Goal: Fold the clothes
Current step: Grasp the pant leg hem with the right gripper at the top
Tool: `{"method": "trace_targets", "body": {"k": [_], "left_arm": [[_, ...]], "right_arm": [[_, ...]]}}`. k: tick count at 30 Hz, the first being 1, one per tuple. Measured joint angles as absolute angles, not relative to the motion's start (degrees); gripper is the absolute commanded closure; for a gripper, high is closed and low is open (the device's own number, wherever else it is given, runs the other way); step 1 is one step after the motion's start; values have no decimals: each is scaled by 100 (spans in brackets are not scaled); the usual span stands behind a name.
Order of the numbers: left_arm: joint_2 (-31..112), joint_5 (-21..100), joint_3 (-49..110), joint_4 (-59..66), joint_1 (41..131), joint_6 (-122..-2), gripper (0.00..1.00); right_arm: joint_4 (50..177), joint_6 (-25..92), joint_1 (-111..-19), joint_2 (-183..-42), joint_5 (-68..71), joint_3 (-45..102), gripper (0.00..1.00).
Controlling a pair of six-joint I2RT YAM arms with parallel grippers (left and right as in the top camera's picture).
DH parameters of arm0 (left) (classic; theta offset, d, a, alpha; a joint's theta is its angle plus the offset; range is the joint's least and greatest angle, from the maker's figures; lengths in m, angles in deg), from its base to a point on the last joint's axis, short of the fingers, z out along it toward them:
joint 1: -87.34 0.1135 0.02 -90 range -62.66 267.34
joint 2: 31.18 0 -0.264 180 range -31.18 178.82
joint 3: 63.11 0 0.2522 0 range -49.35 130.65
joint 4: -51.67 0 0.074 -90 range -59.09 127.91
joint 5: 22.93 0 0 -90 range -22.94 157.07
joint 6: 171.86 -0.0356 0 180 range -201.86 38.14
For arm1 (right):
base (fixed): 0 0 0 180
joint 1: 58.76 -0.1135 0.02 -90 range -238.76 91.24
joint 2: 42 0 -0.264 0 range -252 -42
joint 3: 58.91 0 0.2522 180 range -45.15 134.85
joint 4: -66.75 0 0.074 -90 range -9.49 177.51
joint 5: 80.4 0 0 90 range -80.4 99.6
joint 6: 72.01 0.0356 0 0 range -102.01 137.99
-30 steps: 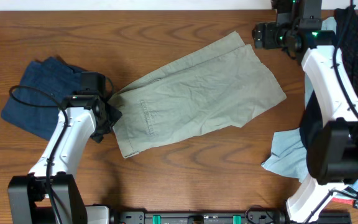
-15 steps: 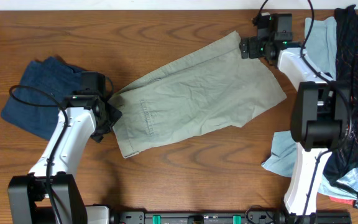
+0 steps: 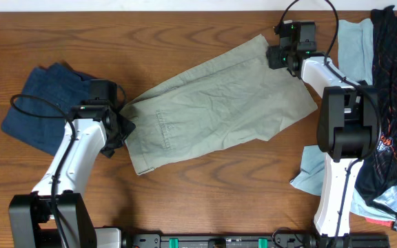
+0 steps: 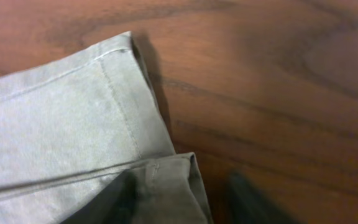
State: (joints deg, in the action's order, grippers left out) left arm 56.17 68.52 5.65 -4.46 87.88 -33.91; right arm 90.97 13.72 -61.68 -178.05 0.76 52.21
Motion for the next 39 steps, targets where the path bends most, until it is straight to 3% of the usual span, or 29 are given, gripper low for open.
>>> {"method": "trace_targets", "body": {"k": [2, 6, 22, 29, 39], "left_arm": [[5617, 6852, 565, -448, 8790, -3389, 36], [5617, 6852, 565, -448, 8788, -3391, 36], [5617, 6852, 565, -448, 8788, -3391, 36], [5617, 6852, 565, -448, 8788, -3391, 36], [5617, 6854, 563, -459, 8788, -3391, 36]], "right_arm": [[9095, 1422, -6168, -17805, 78, 5221, 74], [9084, 1503, -6168, -17805, 87, 5221, 99], [9558, 1735, -6288, -16745, 430, 5208, 99], [8999, 1556, -6723, -15958, 445, 5221, 99], [7890, 1486, -6885, -16369, 629, 5219, 99]]}}
